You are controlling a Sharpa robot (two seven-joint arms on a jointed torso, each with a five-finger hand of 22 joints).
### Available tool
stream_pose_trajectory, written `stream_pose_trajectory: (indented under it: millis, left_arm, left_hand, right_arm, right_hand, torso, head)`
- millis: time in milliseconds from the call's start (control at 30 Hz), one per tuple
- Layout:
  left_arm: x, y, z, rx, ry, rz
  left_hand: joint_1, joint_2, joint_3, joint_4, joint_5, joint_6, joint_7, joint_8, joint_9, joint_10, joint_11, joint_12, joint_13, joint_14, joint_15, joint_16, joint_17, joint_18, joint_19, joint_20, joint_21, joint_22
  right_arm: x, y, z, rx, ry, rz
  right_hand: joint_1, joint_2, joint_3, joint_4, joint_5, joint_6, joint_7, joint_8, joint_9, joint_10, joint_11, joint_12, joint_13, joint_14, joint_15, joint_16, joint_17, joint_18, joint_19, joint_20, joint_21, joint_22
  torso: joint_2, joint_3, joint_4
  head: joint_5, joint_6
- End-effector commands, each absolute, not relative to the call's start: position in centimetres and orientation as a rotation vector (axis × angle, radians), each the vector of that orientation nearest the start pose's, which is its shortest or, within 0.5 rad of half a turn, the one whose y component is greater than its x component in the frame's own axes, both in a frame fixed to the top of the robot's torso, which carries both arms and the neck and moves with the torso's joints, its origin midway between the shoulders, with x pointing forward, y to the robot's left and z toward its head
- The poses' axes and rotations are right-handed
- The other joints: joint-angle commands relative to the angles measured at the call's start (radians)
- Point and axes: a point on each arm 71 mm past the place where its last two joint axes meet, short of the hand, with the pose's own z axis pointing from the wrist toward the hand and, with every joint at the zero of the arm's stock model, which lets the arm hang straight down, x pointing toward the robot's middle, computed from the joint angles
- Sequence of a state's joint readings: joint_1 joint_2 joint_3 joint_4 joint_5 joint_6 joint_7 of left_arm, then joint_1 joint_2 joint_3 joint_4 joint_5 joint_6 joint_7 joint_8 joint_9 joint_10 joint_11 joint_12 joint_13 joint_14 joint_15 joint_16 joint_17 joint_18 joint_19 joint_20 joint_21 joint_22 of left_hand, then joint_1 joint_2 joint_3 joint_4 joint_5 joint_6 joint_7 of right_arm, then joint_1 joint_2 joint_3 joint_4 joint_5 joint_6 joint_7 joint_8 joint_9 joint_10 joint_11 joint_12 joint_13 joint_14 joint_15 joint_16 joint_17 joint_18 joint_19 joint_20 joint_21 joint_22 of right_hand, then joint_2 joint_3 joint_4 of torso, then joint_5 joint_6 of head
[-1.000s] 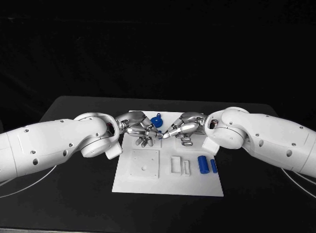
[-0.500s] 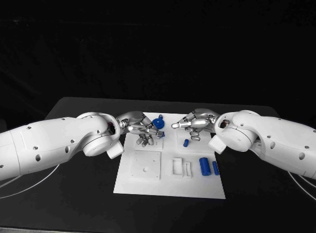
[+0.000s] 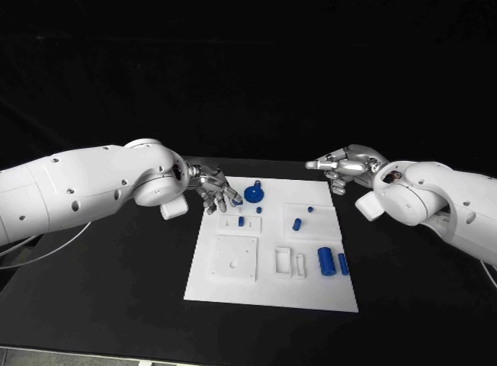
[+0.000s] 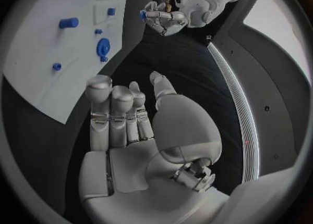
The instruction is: Assemble the parts on the task board
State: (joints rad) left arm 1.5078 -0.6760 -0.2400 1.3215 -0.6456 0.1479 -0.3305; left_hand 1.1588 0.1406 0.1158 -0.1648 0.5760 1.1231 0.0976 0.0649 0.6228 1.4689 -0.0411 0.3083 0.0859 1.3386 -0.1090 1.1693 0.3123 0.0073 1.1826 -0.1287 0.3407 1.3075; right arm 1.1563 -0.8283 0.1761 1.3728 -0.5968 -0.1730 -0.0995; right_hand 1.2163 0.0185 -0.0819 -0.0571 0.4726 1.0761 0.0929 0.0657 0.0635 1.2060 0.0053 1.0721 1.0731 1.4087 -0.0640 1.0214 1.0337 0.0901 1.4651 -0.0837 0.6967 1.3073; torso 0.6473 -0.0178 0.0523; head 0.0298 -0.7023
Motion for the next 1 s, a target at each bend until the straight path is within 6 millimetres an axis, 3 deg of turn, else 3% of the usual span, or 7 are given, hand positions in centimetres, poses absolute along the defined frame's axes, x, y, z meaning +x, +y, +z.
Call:
stream_pose_trajectory:
  millis: [33, 100, 200, 233, 333, 633, 1000]
  left_arm:
    - [53.8, 18.9, -15.1, -0.265, 2.427, -0.497]
    - [54.2, 18.9, -15.0, -0.237, 2.443, -0.435]
    - [54.9, 18.6, -14.8, -0.198, 2.456, -0.351]
    - [55.1, 18.5, -14.8, -0.188, 2.461, -0.331]
    - [55.5, 18.2, -14.7, -0.168, 2.471, -0.292]
    - [56.9, 16.8, -14.5, -0.124, 2.493, -0.209]
    - [57.9, 15.4, -15.5, -0.07, 2.495, -0.13]
  left_hand:
    - [-0.015, -0.001, 0.116, -0.117, 0.005, 0.083, -0.073, 0.004, 0.004, 0.046, -0.009, 0.017, 0.005, 0.01, -0.002, 0.001, 0.004, 0.005, 0.009, -0.001, 0.003, 0.019]
    - [-0.019, -0.004, 0.125, -0.119, 0.009, 0.085, -0.074, 0.004, 0.011, 0.046, -0.009, 0.029, 0.007, 0.011, -0.003, 0.003, 0.009, 0.003, 0.01, -0.003, 0.002, 0.02]
    - [-0.016, -0.033, 0.232, -0.117, -0.113, 0.087, -0.072, 0.0, 0.01, 0.045, -0.007, 0.048, 0.012, 0.016, -0.006, 0.009, 0.014, 0.007, 0.008, -0.006, 0.008, 0.023]
    - [-0.052, -0.055, 0.297, -0.12, -0.115, 0.098, -0.075, 0.005, 0.019, 0.048, -0.01, 0.056, 0.012, 0.017, -0.007, 0.01, 0.017, 0.008, 0.009, -0.007, 0.018, 0.022]
    - [-0.072, -0.065, 0.329, -0.119, -0.111, 0.103, -0.079, 0.006, 0.04, 0.047, -0.011, 0.08, 0.017, 0.023, -0.009, 0.014, 0.023, 0.008, 0.011, -0.009, 0.029, 0.022]
    - [-0.094, -0.074, 0.338, -0.118, -0.1, 0.119, -0.088, 0.006, 0.1, 0.047, -0.015, 0.133, 0.029, 0.037, -0.015, 0.031, 0.044, 0.004, 0.022, -0.013, 0.036, 0.02]
    - [-0.093, -0.079, 0.339, -0.117, -0.102, 0.119, -0.09, 0.004, 0.132, 0.048, -0.019, 0.154, 0.031, 0.041, -0.017, 0.037, 0.061, 0.003, 0.028, -0.016, 0.039, 0.02]
  right_arm:
    - [53.1, -25.2, -15.2, 0.764, 1.677, 1.065]
    - [53.2, -25.4, -15.1, 0.76, 1.667, 1.058]
    - [53.2, -25.5, -15.0, 0.751, 1.656, 1.054]
    - [53.2, -25.5, -14.9, 0.749, 1.654, 1.053]
    - [53.3, -25.5, -14.9, 0.745, 1.648, 1.052]
    - [53.2, -25.2, -14.7, 0.735, 1.641, 1.055]
    - [53.1, -24.3, -14.5, 0.723, 1.637, 1.071]
  right_hand:
    - [0.005, 0.001, 0.006, -0.01, 0.009, 0.008, 0.002, -0.004, -0.002, -0.002, -0.008, 0.006, -0.002, 0.001, -0.004, -0.001, -0.001, 0.01, 0.015, -0.002, -0.002, 0.077]
    - [0.007, 0.003, 0.021, -0.023, 0.014, 0.009, 0.002, -0.004, -0.002, -0.002, -0.009, 0.006, -0.002, 0.001, -0.005, -0.002, -0.001, 0.01, 0.015, -0.003, -0.003, 0.077]
    - [0.0, 0.001, 0.031, -0.03, 0.019, 0.01, 0.001, -0.004, -0.002, -0.002, -0.009, 0.006, -0.003, 0.001, -0.005, -0.002, -0.002, 0.009, 0.016, -0.003, -0.002, 0.078]
    - [-0.013, -0.004, 0.046, -0.039, 0.022, 0.011, 0.002, -0.005, -0.002, -0.001, -0.01, 0.008, -0.003, 0.001, -0.005, -0.002, -0.002, 0.009, 0.016, -0.003, -0.002, 0.078]
    - [-0.011, -0.003, 0.058, -0.048, 0.046, 0.011, 0.001, -0.004, -0.002, -0.002, -0.01, 0.008, -0.003, 0.001, -0.005, -0.002, -0.001, 0.009, 0.016, -0.003, -0.003, 0.078]
    - [-0.041, -0.025, 0.163, -0.087, 0.101, 0.015, 0.001, -0.004, -0.002, -0.005, -0.012, 0.006, -0.004, 0.002, -0.007, -0.002, -0.001, 0.008, 0.016, -0.005, -0.002, 0.078]
    - [-0.058, -0.038, 0.216, -0.093, 0.111, 0.018, 0.001, -0.004, -0.002, -0.004, -0.013, 0.007, -0.003, 0.002, -0.008, -0.003, 0.0, 0.008, 0.015, -0.006, 0.001, 0.078]
  torso:
    - [-0.007, 0.0047, -0.0024]
    - [-0.009, 0.0063, -0.0026]
    - [-0.013, 0.0088, -0.0031]
    - [-0.014, 0.0099, -0.0031]
    - [-0.015, 0.0124, -0.0034]
    - [-0.018, 0.0189, -0.0069]
    - [-0.015, 0.0151, -0.0067]
  head:
    - [0.009, -0.007]
    - [0.012, -0.011]
    - [0.018, -0.017]
    - [0.02, -0.018]
    - [0.027, -0.022]
    - [0.036, -0.027]
    - [0.029, -0.031]
